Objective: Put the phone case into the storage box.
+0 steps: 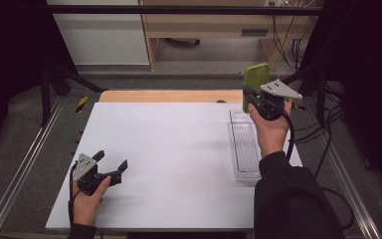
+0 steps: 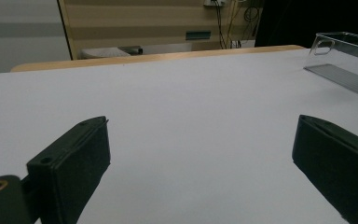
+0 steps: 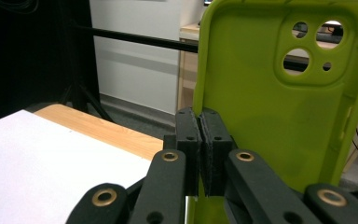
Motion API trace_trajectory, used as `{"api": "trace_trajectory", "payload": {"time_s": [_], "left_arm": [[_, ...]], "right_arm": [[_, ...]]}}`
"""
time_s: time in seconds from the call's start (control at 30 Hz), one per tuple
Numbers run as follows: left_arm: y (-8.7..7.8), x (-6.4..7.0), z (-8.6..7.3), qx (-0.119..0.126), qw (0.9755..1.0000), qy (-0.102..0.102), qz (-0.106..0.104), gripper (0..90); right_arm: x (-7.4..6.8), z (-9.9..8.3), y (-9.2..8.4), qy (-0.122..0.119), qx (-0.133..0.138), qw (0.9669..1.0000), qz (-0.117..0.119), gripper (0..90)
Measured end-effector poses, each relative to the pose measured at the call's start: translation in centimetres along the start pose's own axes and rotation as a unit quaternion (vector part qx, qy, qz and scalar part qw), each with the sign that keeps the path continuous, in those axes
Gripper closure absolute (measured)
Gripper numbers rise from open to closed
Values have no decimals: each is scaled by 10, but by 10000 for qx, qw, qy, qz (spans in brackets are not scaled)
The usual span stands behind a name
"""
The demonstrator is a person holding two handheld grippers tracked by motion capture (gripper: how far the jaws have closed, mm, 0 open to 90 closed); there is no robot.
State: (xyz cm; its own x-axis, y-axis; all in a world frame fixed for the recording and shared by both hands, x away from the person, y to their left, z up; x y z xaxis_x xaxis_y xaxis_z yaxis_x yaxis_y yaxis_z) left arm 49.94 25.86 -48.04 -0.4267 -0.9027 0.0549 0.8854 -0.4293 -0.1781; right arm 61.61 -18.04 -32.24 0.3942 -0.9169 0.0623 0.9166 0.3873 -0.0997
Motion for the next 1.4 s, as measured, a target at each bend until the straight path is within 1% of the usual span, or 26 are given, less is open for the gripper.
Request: {"api": "trace_trajectory", "payload": {"time_s": [0.17,0.37,0.5,0.6,0.73,0.87,1.0,1.13,1.23,1.3,1.37,1.4], "left_arm": [[0,-1,1,20,10000,0,3,36],[-1,-1,2,59,10000,-19,15,36],[-3,-4,4,122,9999,8,97,33],[-3,-4,4,142,9999,8,91,31],[-4,-4,5,152,9999,-20,69,31],[-3,-4,4,155,9999,-35,56,31],[-3,-3,5,167,9998,-26,55,30],[-4,-4,6,185,9998,-18,53,30],[-3,-4,6,193,9998,-48,60,30],[-2,-4,6,217,9997,-95,41,30],[-2,-2,7,243,9997,-52,-17,29],[-2,-2,8,257,9996,-63,-13,29]], "right_arm": [[5,-6,5,73,-56,9999,-125,879],[11,-8,9,193,-42,9994,-291,879],[13,-9,11,305,-22,9990,-337,880],[15,-11,13,362,-32,9987,-352,879],[16,-14,15,501,-48,9980,-376,880],[10,-21,16,438,-145,9982,-376,880],[9,-28,16,474,-199,9979,-398,880],[12,-34,17,516,-256,9973,-460,880],[15,-36,17,599,-263,9967,-490,880],[15,-38,17,599,-290,9965,-500,880],[16,-42,18,606,-313,9963,-527,880],[16,-43,18,634,-319,9960,-534,880]]}}
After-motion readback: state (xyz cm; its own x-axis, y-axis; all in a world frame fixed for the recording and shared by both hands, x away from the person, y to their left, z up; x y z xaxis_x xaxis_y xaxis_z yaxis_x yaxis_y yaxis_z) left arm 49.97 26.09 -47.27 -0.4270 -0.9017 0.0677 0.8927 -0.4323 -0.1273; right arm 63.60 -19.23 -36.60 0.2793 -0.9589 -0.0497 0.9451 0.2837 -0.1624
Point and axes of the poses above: each handheld gripper's, and its own axes: y roughly forward along the jaws, z roughly out of its top, x roughly to its right, the point moved 7 cm from there along y, roughly forward along the jaws, and after that the axes turned 5 degrees about x, right-handed, at the moved point
